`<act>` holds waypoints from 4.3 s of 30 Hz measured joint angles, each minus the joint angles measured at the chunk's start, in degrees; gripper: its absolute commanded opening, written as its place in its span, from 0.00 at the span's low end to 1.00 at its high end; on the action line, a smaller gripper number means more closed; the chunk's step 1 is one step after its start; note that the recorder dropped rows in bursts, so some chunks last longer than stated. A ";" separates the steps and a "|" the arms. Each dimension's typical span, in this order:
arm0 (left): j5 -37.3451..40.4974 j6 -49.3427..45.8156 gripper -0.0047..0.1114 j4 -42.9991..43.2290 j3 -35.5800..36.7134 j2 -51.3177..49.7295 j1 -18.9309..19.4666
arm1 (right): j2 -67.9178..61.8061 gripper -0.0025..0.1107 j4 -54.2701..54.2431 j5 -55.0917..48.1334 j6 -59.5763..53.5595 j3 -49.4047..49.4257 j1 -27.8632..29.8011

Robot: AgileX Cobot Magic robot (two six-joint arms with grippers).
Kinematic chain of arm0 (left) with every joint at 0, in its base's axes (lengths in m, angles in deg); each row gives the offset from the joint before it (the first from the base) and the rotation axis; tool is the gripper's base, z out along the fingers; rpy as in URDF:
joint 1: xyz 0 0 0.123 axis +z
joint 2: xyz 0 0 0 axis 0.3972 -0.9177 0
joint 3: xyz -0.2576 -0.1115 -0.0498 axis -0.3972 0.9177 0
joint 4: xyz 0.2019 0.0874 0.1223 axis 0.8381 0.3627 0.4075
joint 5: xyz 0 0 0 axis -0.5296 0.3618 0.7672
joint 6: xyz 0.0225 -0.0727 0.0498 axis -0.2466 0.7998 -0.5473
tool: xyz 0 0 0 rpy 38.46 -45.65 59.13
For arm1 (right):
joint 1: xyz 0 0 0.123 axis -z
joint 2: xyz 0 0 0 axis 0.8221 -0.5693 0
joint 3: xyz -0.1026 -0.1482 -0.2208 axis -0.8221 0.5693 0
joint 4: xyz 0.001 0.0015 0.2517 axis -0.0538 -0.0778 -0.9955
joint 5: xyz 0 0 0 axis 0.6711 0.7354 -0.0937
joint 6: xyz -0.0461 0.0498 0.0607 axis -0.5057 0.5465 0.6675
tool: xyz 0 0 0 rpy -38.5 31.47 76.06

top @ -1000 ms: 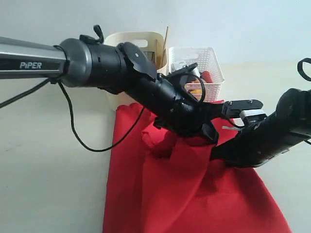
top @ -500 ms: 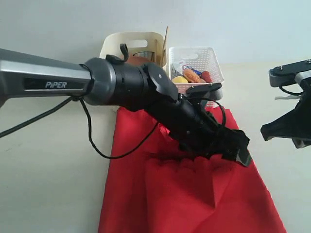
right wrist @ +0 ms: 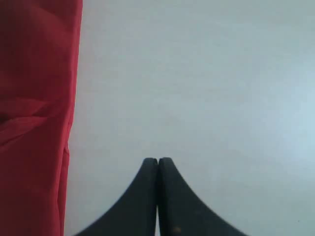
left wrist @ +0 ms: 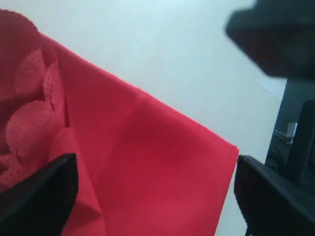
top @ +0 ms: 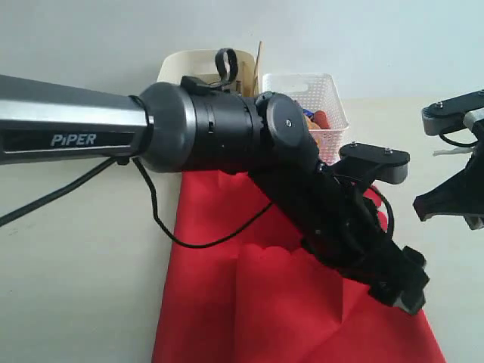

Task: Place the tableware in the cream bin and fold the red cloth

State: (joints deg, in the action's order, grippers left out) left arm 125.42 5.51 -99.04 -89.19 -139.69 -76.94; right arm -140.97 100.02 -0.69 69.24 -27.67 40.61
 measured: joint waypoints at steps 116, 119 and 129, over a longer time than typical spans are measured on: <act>-14.52 35.46 0.04 44.58 65.76 107.89 17.96 | -23.60 0.55 -54.09 -1.16 -48.83 -2.15 9.85; -18.98 37.22 0.04 44.45 69.05 107.89 17.96 | -23.60 0.55 -54.09 -1.16 -48.83 -2.15 9.85; -30.89 37.98 0.04 44.45 76.35 107.89 17.96 | -23.60 0.45 -54.09 -1.16 -48.91 -2.15 9.85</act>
State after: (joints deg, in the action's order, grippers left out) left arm 94.53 43.49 -54.59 -12.85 -31.80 -58.98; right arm -164.57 45.94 -1.85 20.33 -29.82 50.46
